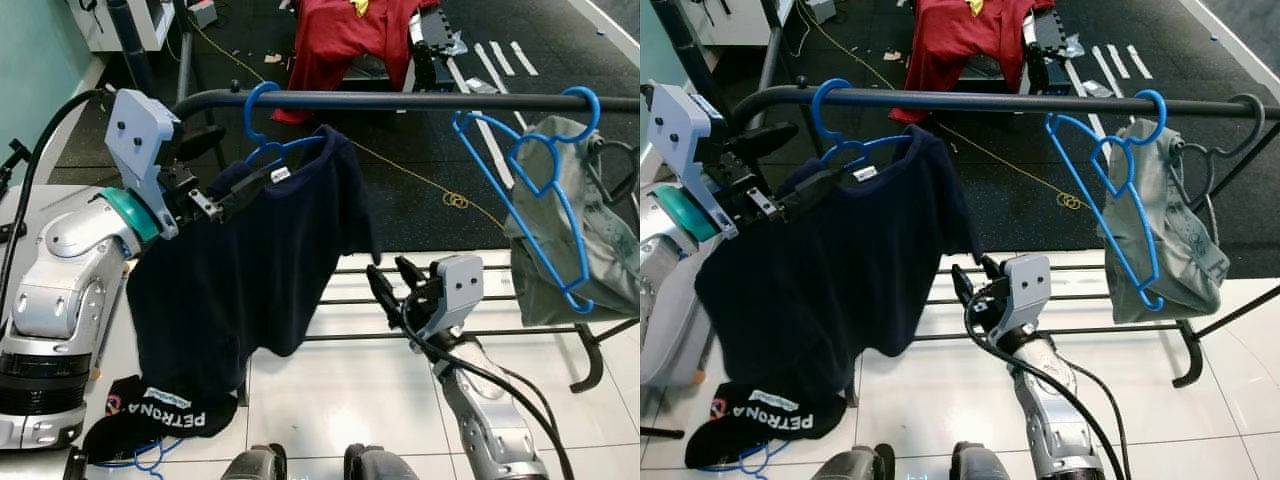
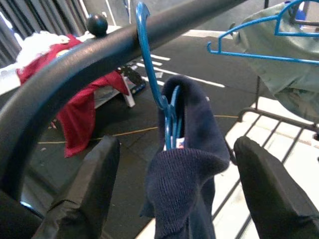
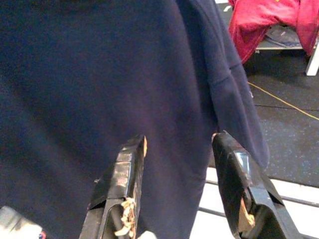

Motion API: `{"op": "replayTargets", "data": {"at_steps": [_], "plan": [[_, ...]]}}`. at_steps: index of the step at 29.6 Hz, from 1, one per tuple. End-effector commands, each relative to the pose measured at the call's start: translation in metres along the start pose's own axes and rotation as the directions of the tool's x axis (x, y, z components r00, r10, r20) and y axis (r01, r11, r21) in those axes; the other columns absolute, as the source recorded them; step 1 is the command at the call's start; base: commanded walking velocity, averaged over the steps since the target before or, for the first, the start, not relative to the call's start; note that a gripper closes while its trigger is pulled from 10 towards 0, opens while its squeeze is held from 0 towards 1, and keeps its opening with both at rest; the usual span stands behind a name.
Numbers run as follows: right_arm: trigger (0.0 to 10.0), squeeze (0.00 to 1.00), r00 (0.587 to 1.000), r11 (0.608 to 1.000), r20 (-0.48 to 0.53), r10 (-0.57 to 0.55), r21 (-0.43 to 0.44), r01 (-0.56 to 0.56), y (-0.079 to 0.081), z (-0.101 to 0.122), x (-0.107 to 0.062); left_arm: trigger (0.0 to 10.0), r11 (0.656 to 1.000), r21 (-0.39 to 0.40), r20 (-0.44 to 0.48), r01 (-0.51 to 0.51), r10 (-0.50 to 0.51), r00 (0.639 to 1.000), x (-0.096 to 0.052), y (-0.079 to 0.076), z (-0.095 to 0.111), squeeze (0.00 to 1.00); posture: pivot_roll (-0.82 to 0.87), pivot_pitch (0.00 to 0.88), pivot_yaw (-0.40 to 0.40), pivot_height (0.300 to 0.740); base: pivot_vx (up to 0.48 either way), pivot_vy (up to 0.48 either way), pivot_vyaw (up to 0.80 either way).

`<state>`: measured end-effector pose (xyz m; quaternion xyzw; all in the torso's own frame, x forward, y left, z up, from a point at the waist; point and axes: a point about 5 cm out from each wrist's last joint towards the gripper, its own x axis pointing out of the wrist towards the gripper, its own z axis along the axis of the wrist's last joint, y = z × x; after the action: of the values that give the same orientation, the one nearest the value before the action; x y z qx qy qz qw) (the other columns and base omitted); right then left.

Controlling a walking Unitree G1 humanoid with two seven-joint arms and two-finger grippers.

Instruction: Hang hanger

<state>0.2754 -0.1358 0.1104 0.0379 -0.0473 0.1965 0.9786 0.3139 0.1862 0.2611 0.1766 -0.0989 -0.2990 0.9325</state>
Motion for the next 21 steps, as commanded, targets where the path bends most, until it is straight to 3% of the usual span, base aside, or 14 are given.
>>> {"op": "replayTargets", "data": {"at_steps": [1,4,5,6,8,11,21], "plan": [[10.0,0.00,1.000,1.000,-0.013,-0.002,0.003,0.002,-0.001,-0.002,-0.004,10.0,0.999,-0.034,-0.117,0.000,-0.004,0.993,-0.003,-0.005,-0.023,0.00,-0.02,0.116,0.055,0.740,0.000,0.000,0.00],[10.0,0.00,1.000,1.000,-0.013,-0.001,0.003,0.001,-0.001,-0.002,-0.004,10.0,0.998,-0.058,-0.141,0.002,-0.011,0.990,-0.004,-0.007,-0.027,0.00,-0.02,0.112,0.054,0.740,0.000,0.000,0.00],[10.0,0.00,1.000,1.000,-0.014,-0.001,0.003,0.001,-0.001,-0.002,-0.004,10.0,0.993,-0.118,-0.135,0.010,-0.026,0.990,-0.003,-0.010,-0.031,0.00,-0.02,0.110,0.052,0.740,0.000,0.000,0.00],[10.0,0.00,1.000,1.000,-0.014,-0.001,0.003,0.001,-0.001,-0.002,-0.004,10.0,0.993,-0.118,-0.135,0.010,-0.026,0.990,-0.003,-0.010,-0.031,0.00,-0.02,0.110,0.052,0.740,0.000,0.000,0.00],[10.0,0.00,1.000,1.000,-0.013,0.001,0.003,-0.001,-0.001,-0.002,-0.003,10.0,0.978,-0.206,-0.101,0.036,-0.058,0.993,-0.002,-0.017,-0.036,0.00,-0.02,0.103,0.052,0.740,0.000,0.000,0.00],[10.0,0.00,1.000,1.000,-0.011,0.004,-0.001,-0.004,-0.002,-0.001,-0.003,10.0,0.962,-0.270,-0.065,0.033,-0.052,0.997,0.003,-0.018,-0.037,0.00,-0.03,0.099,0.052,0.740,0.000,0.000,0.00],[10.0,0.00,1.000,1.000,-0.009,0.004,-0.008,-0.004,-0.004,0.000,-0.003,10.0,0.959,-0.282,-0.057,0.032,-0.050,0.997,0.011,-0.017,-0.033,0.00,-0.03,0.090,0.051,0.740,0.000,0.000,0.00]]}}
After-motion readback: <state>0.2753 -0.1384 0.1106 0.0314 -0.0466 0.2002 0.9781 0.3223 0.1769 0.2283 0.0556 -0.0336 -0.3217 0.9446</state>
